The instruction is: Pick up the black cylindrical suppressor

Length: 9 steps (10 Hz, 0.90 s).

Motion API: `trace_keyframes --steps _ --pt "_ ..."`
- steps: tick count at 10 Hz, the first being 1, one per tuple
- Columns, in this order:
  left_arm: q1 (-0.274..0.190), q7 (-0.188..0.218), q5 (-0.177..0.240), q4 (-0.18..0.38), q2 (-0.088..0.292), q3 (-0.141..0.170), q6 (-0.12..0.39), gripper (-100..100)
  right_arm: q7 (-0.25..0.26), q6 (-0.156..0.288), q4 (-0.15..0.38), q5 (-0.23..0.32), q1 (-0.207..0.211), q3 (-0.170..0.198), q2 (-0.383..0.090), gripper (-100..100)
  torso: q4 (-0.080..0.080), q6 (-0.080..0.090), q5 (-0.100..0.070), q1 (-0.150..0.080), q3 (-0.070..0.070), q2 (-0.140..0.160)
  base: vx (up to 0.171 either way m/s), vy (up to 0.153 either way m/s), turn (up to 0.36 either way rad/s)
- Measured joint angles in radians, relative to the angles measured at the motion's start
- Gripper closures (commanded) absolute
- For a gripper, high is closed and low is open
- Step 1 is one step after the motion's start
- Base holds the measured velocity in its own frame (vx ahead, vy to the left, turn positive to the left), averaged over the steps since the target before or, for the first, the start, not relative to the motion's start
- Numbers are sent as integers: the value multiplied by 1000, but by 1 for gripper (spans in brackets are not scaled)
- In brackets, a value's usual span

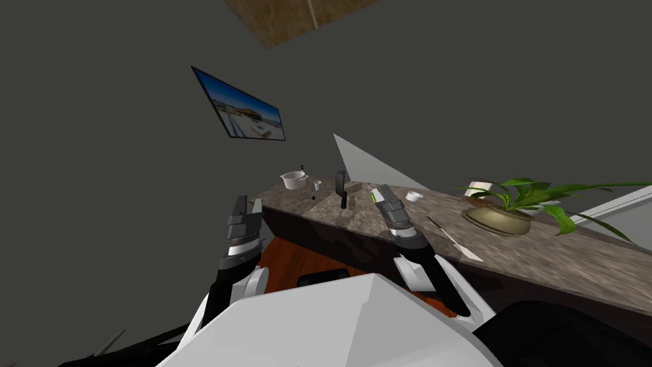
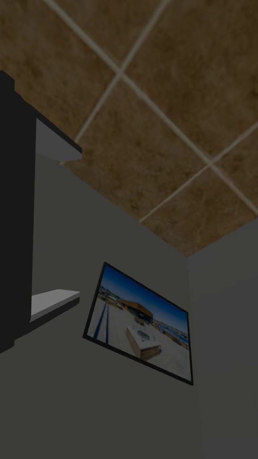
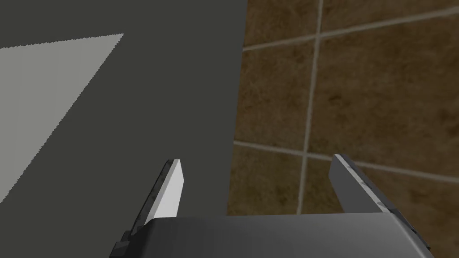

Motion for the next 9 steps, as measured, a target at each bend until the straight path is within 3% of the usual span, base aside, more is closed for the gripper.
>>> trace_keyframes --steps 5,8,9 --pt "0 0 0 0 0 0 0 0 50 -10 -12 111 88 -82 -136 -100 -1 -1 0 1 -1 -2 -76 -51 347" --pt "0 0 0 0 0 0 0 0 81 -11 -14 182 150 -128 -214 -100 -1 0 0 1 -2 -3 -59 -42 240" --pt "0 0 0 0 0 0 0 0 94 -11 -18 209 188 -154 -246 -100 -1 -1 0 0 -2 -3 -49 -41 251"
